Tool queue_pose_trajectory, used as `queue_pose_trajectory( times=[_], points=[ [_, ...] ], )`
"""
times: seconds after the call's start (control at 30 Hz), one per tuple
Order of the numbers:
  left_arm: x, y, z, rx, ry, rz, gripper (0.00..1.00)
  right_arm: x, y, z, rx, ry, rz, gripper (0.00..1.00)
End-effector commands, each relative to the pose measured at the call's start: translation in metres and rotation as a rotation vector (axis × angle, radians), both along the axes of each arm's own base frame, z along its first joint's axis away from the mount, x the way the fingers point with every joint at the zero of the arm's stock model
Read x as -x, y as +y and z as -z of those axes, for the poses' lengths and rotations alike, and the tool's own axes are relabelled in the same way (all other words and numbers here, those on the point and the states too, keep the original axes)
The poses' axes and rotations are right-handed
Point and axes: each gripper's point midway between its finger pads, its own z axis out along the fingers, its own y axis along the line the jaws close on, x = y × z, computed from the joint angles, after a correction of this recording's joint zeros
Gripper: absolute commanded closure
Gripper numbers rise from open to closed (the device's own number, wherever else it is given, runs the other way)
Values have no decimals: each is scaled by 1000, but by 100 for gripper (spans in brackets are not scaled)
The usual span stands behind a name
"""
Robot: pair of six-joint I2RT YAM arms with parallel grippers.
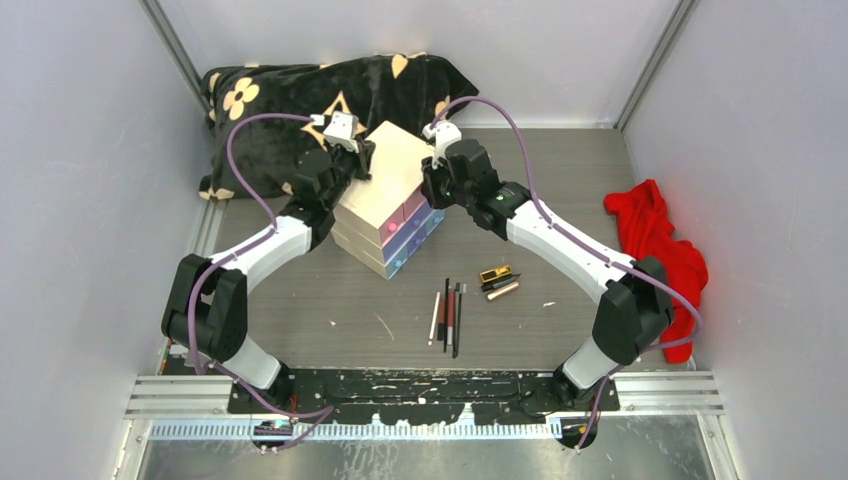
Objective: Organize the makeup
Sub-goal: Close the drawer in the storage box, then open the drawer in the storage box.
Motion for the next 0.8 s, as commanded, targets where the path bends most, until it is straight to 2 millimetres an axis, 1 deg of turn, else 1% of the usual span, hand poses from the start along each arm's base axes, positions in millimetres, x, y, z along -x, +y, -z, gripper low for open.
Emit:
queue_pose_trajectory(
  times=[0.0, 0.23, 0.3, 0.43, 0.47, 0.53, 0.57, 0.63, 0.7, 0.77],
  points=[
    [78, 25, 204, -208, 661, -7, 100, -19, 38, -55, -162, -159, -67, 79],
    [78, 25, 205, -211, 664, -7, 100, -21, 42, -54, -162, -178, -73, 78],
    [78, 25, 205, -212, 664, -8, 100, -20, 44, -51, -151, -168, -78, 77],
    [76, 28, 204, -217, 661, -26, 100, -8, 37, -51, -117, -165, -74, 67],
    [76, 29, 203, -220, 661, -31, 96, -3, 35, -52, -111, -166, -73, 64],
    [76, 30, 203, -224, 659, -33, 82, 10, 28, -54, -101, -167, -75, 55],
    [76, 31, 202, -225, 658, -37, 77, 16, 26, -55, -95, -165, -84, 52],
    [75, 31, 200, -229, 653, -38, 72, 30, 23, -52, -75, -145, -114, 48],
    [75, 32, 200, -234, 656, -41, 66, 42, 22, -47, -42, -115, -151, 48],
    [76, 32, 201, -236, 659, -42, 65, 54, 23, -43, -14, -97, -195, 48]
  ],
)
